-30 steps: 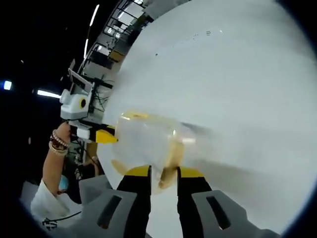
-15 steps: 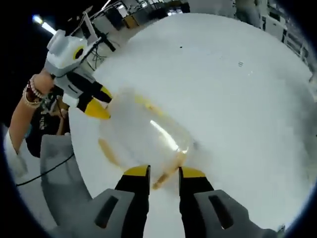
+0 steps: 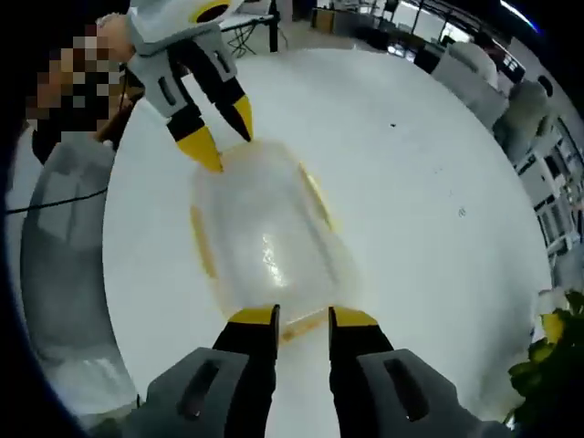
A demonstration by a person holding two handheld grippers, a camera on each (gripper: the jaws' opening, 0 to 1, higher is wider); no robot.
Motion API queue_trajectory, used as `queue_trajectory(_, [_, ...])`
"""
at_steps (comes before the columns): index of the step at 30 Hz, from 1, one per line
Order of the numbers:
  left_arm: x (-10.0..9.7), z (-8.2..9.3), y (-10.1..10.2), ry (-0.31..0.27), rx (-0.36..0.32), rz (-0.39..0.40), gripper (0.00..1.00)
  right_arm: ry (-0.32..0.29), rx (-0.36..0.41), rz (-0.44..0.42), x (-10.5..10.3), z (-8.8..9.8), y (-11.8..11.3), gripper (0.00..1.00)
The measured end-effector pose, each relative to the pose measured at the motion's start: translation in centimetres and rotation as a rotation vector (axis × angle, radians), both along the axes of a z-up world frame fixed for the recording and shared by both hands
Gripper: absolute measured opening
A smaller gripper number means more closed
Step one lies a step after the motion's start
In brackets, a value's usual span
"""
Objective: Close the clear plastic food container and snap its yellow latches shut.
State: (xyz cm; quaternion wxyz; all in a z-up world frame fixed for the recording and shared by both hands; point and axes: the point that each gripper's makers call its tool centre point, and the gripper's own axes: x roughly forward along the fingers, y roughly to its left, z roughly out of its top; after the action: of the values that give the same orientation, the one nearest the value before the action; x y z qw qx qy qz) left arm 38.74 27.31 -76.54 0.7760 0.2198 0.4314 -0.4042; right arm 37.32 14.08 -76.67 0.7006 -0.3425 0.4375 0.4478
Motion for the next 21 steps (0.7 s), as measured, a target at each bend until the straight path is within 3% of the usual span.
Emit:
queue_trajectory(1, [-0.1,0.1,-0.2,-0.033,0.001,-0.031,0.19,-0.029,-0.022,0.01,0.3,0.1,0.0,0.14])
queue_trajectory(2, [-0.8,0.2,-0.9,-0.037,-0.016,-0.113,0.1,-0.034,-0.039,0.026,0.2,0.1,0.0,0.13])
queue_trajectory(4, [-0.9,0.5,-1.2,-0.119,0.037,-0.173,0.07,-0.033,-0.06,0.046,0.1,0.0,0.1,0.12])
queue_trajectory(5, [-0.8,0.6,-1.3,-0.147,0.062,-0.189,0.0,-0.03,-0.068,0.038,0.2,0.0,0.2,0.12])
queue_trajectory(7, [-0.3,0.8,-1.6,-0.227,0.1,-0.178,0.0,-0.025,-0.073,0.033,0.7,0.0,0.4,0.12])
queue_trajectory(10, [-0.5,0.8,-2.4,-0.225,0.119,-0.21,0.0,-0.02,-0.042,0.014,1.3,0.1,1.1,0.17])
queue_trajectory(12, [-1.2,1.1,-3.8,-0.177,0.021,-0.208,0.03,-0.005,-0.006,0.013,1.1,0.3,1.8,0.29])
queue_trajectory(13, [-1.0,1.4,-4.2,-0.18,-0.01,-0.189,0.04,0.002,-0.003,0.017,0.9,0.3,2.0,0.3])
queue_trajectory(17, [-0.7,1.8,-4.8,-0.202,-0.015,-0.222,0.02,-0.049,0.015,0.083,1.8,0.6,3.6,0.15])
queue_trajectory(21, [-0.8,1.6,-5.6,-0.188,-0.033,-0.239,0.02,-0.047,0.039,0.082,2.2,0.7,4.9,0.14])
